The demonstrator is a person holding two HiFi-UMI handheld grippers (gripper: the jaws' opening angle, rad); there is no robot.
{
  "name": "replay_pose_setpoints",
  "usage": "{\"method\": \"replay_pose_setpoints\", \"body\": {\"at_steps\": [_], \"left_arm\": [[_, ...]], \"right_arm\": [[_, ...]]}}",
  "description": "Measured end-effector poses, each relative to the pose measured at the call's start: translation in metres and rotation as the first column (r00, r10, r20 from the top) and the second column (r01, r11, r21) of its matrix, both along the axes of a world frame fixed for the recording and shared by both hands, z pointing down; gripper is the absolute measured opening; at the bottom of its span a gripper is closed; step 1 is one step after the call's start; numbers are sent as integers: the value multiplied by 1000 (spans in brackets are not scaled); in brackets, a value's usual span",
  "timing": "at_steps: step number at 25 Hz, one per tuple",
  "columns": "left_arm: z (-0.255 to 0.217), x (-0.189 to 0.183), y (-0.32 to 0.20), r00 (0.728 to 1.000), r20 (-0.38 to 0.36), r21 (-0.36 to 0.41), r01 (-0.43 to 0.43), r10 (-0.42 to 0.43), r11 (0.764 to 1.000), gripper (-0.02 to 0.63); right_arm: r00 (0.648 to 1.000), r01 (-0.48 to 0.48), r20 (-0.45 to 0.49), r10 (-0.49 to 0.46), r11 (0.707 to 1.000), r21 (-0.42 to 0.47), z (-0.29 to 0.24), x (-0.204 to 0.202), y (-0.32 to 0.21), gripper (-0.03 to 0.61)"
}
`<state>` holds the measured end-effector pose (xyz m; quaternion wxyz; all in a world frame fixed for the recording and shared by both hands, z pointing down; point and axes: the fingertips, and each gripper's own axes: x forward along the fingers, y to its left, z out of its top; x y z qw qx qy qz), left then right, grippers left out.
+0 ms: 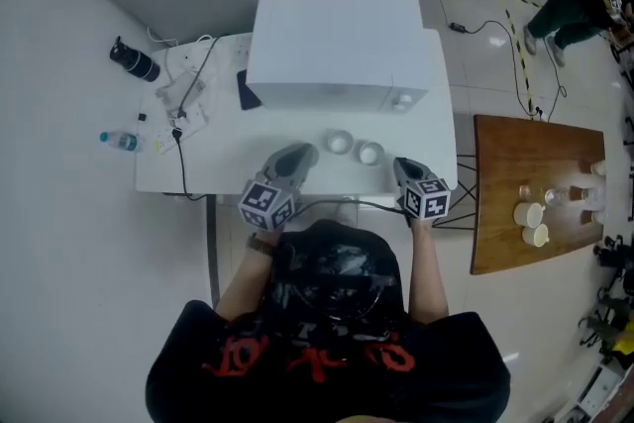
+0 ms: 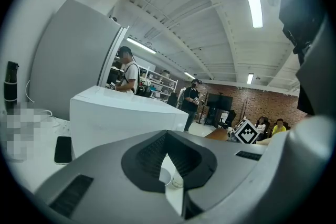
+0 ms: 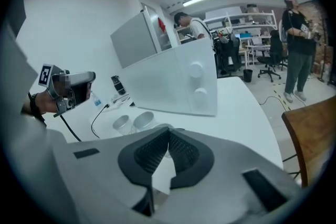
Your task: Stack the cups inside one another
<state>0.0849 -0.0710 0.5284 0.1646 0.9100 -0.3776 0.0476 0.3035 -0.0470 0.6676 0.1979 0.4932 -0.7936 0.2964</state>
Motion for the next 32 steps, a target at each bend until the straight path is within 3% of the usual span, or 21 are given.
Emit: {"method": "replay_pose_setpoints", "body": {"at_steps": [6, 12, 13, 14, 23, 26, 29, 32], "left_arm": [[2, -1, -8, 1000, 9, 9, -21, 21, 1000, 0], [0, -23, -13, 1000, 8, 17, -25, 25, 1000, 0], [2, -28, -14, 1000, 6, 16, -22, 22, 1000, 0], [3, -34, -14, 1000, 3, 14, -19, 19, 1000, 0], [11, -71, -15, 1000, -19, -13, 18, -18, 1000, 0], [12, -76, -15, 999, -26, -19, 21, -22, 1000, 0], [15, -81, -14, 999, -32, -27, 22, -23, 999, 0], [16, -82, -14, 999, -36, -26, 16, -17, 1000, 0]], "right_arm": [[990, 93, -95, -105, 988, -123, 26, -4, -12, 49], [950, 189, -198, -241, 950, -247, 50, -21, -32, 51], [941, 204, -214, -264, 942, -268, 53, -23, -34, 64], [931, 216, -228, -286, 933, -288, 56, -24, -36, 126], [854, 261, -317, -413, 867, -425, 77, -27, -39, 126], [854, 241, -320, -410, 857, -455, 85, -27, -35, 120], [864, 223, -319, -391, 863, -454, 87, -29, -33, 29], [876, 214, -306, -373, 868, -447, 86, -30, -31, 28]]}}
